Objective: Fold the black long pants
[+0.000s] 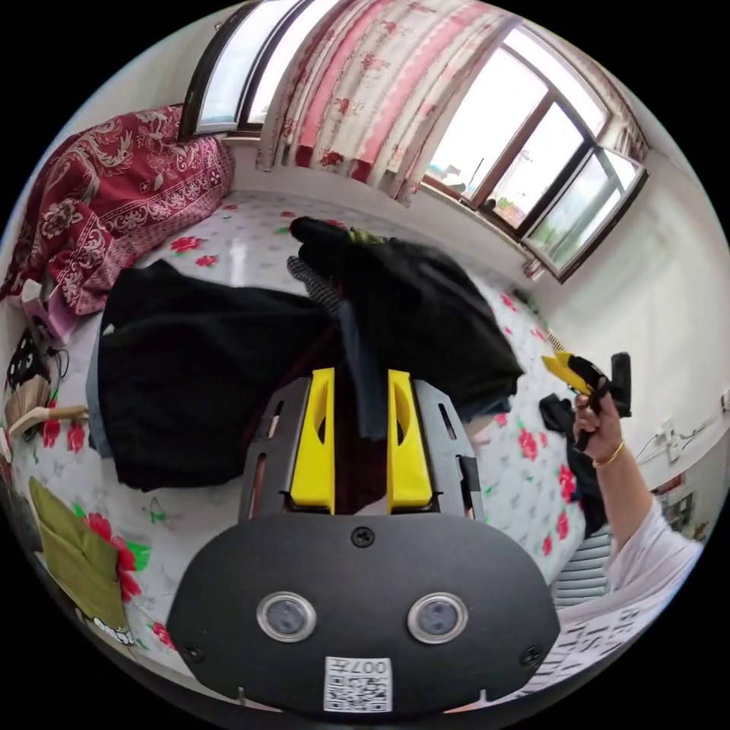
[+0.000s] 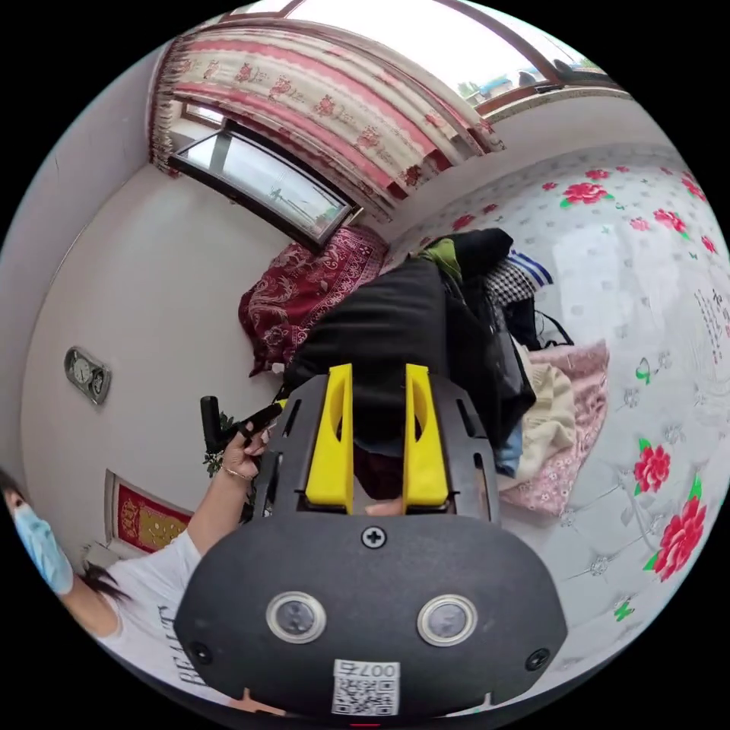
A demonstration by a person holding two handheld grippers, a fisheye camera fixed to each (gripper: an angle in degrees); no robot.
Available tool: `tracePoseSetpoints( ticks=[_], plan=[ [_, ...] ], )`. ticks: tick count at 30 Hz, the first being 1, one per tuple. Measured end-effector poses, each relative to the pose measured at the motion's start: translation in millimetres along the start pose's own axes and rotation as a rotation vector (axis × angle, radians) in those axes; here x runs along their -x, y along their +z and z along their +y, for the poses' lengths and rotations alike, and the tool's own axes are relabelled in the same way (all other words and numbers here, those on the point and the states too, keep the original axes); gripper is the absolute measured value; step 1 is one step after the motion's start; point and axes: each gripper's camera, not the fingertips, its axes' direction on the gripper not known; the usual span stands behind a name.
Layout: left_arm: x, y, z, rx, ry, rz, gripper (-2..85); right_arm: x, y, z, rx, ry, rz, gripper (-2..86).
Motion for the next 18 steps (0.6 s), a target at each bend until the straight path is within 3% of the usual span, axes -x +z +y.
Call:
tracePoseSetpoints(
  ticks=[3, 10, 12, 18],
  plan=[
    [-12.2, 27.9, 93.7, 0.049, 0.048, -0.036, 9.2, -27.7, 10.3, 72.2, 0.090, -0.051, 0.112, 6.0],
    [-136.3, 112.1, 319.5, 0.558, 0.211, -0.019, 6.2, -73.8, 3.9, 303.0, 0.598, -0.012, 0.508, 6.0],
    [-178.3, 119.6, 349.4, 0.602, 0.304, -0.037, 5.4, -67.1, -20.4, 362.6, 0.724, -0.006, 0.620, 5.9],
    [-293.4, 158.4, 384.3, 0.655, 0.610, 0.001, 4.5, -62.3, -57.4, 425.0, 0.804, 0.099, 0.750, 6.1]
  ],
)
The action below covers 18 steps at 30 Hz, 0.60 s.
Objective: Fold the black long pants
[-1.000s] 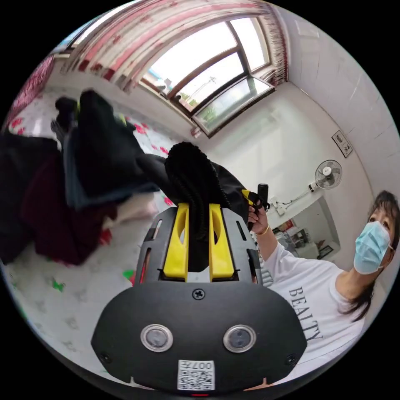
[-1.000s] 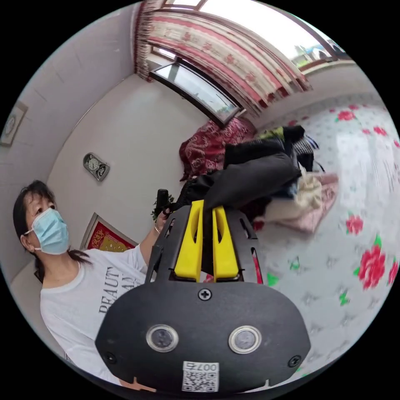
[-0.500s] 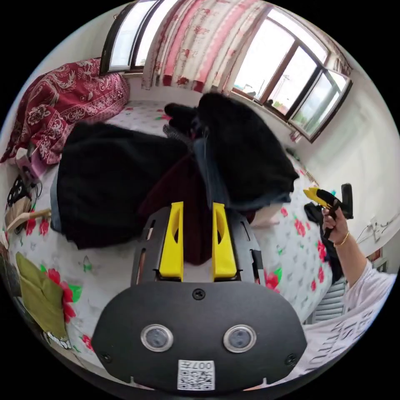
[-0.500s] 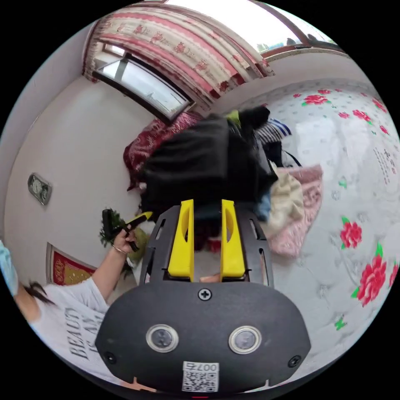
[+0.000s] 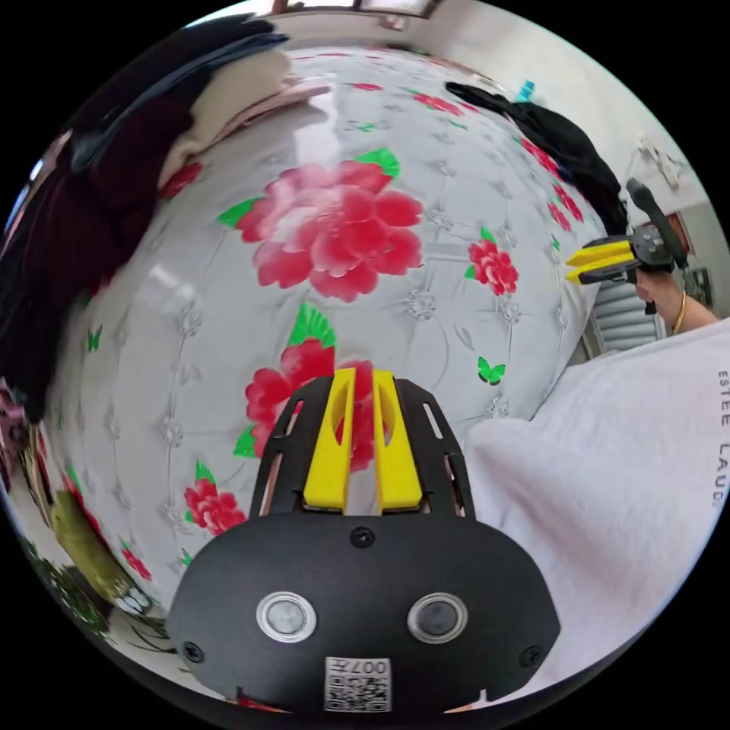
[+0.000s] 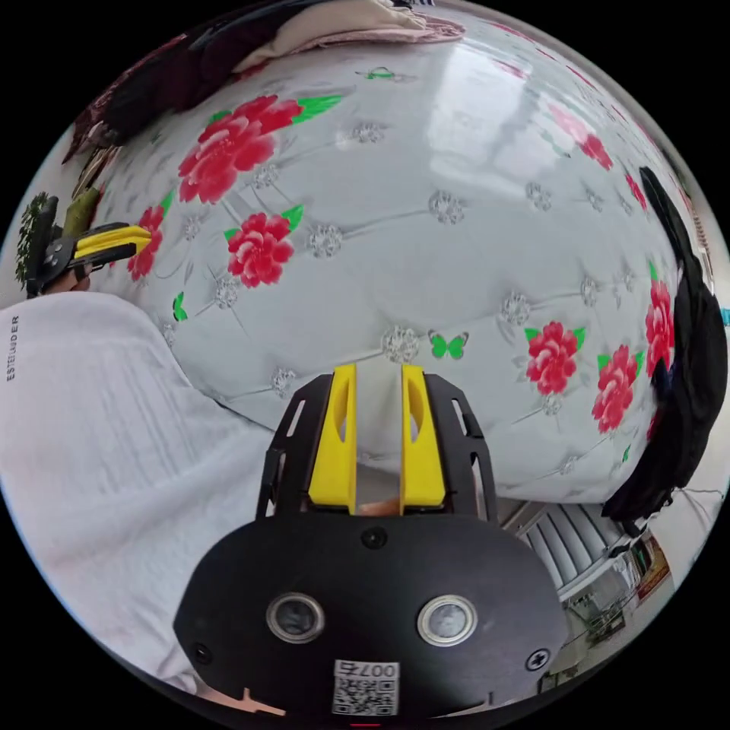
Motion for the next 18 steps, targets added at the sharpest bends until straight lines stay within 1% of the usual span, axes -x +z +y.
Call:
tracePoseSetpoints(
  ticks=[1, 4, 6, 7, 10, 14, 16, 18],
  plan=[
    [-14.5, 6.7, -13.6, 0.025, 0.047, -0.017, 4.4, -0.2, 2.6, 0.7, 0.009, 0.005, -0.001, 6.1],
    [-44.1, 18.5, -43.9, 0.064, 0.091, -0.033, 4.7, 1.5, -3.4, 6.3, -0.058, 0.007, 0.056, 6.3],
    [-59.2, 25.7, -59.5, 0.100, 0.072, -0.040, 5.1, -11.8, -11.7, 14.8, -0.117, -0.004, 0.035, 6.5],
    [-68.6, 29.4, -68.5, 0.126, 0.046, -0.075, 5.3, -17.6, -13.9, 18.3, -0.142, -0.001, 0.027, 6.6],
    [-89.3, 38.0, -85.7, 0.167, -0.003, -0.142, 5.2, -58.2, -25.5, 30.8, -0.214, -0.040, -0.091, 5.7],
    [-92.9, 43.5, -96.2, 0.156, -0.153, -0.131, 5.2, -136.3, -39.8, 39.3, -0.274, -0.038, -0.354, 5.1],
    [-93.8, 46.0, -101.1, 0.150, -0.217, -0.114, 5.2, -167.3, -51.6, 45.4, -0.338, -0.010, -0.370, 5.6],
    [-99.3, 48.3, -106.1, 0.152, -0.242, -0.130, 5.2, -209.6, -72.1, 55.3, -0.404, 0.008, -0.306, 6.4]
  ],
)
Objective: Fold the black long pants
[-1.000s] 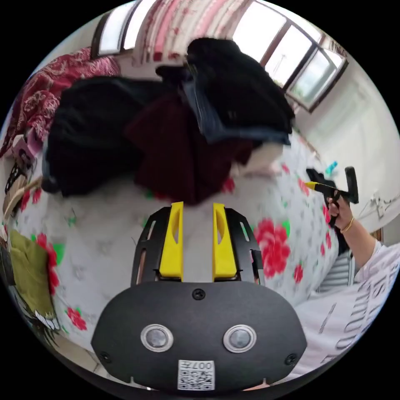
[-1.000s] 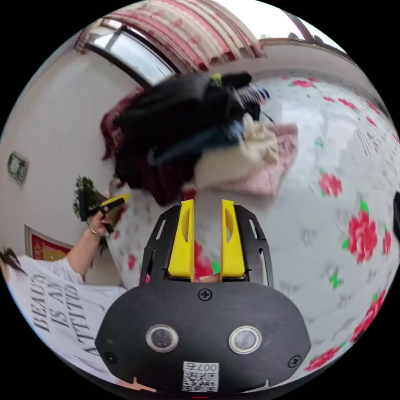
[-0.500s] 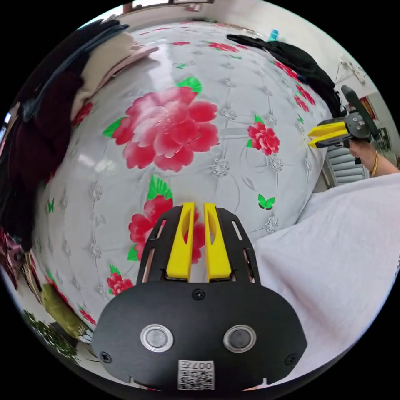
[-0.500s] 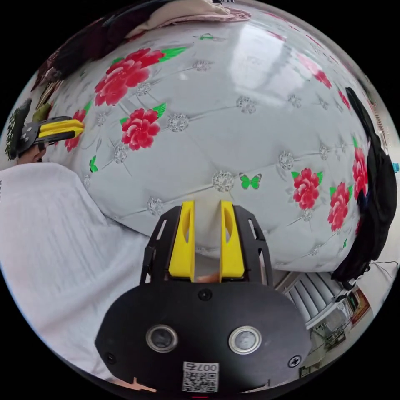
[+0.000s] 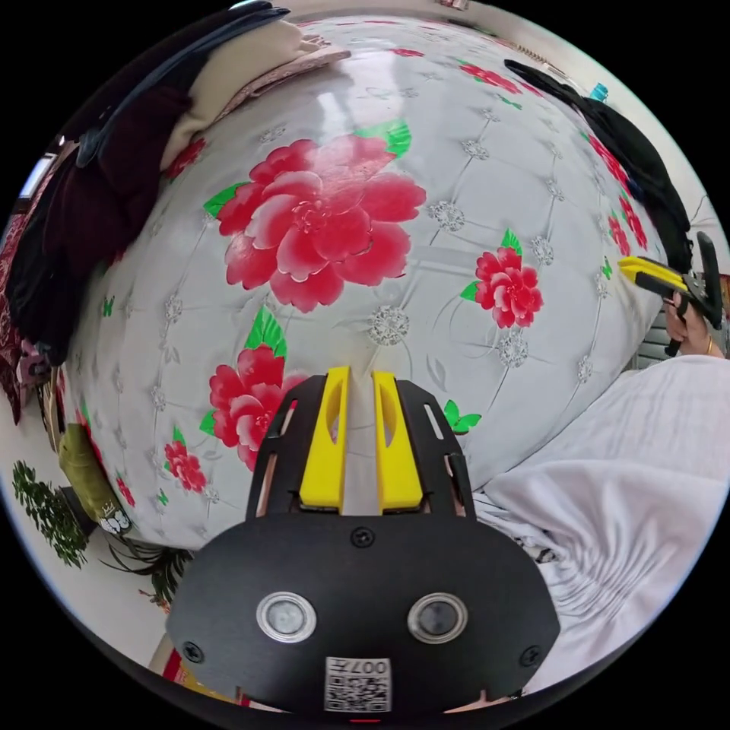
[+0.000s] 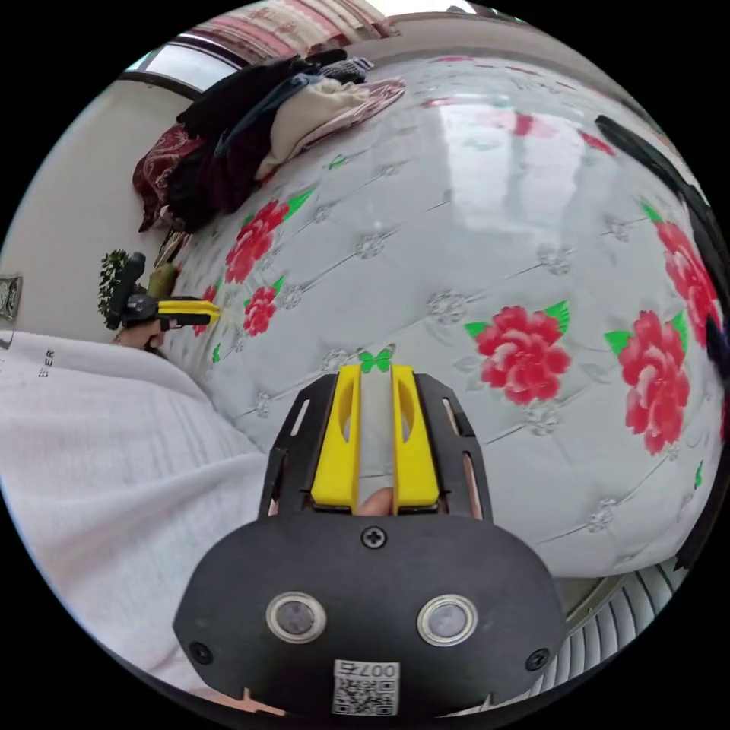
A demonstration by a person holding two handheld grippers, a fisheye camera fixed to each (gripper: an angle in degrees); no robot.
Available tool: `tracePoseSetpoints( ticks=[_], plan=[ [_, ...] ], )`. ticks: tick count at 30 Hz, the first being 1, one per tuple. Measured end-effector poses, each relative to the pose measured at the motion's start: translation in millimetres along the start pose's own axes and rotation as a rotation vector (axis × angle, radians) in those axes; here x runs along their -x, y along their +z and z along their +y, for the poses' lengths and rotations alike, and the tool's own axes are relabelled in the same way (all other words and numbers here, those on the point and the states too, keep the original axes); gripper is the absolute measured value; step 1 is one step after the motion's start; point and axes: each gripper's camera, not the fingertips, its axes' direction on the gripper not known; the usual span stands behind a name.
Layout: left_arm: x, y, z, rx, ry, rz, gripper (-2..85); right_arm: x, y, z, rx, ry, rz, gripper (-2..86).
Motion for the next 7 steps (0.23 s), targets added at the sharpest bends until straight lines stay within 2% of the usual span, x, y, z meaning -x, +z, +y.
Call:
tracePoseSetpoints(
  ticks=[4, 7],
  plan=[
    [-15.4, 1.8, -12.6, 0.039, -0.078, -0.043, 4.7, -79.6, -70.1, -3.9, -0.115, 0.128, 0.206, 8.2],
    [-13.4, 2.4, -19.2, 0.064, -0.187, -0.013, 4.4, -174.9, -144.9, -1.0, -0.246, 0.364, 0.334, 9.4]
  ],
)
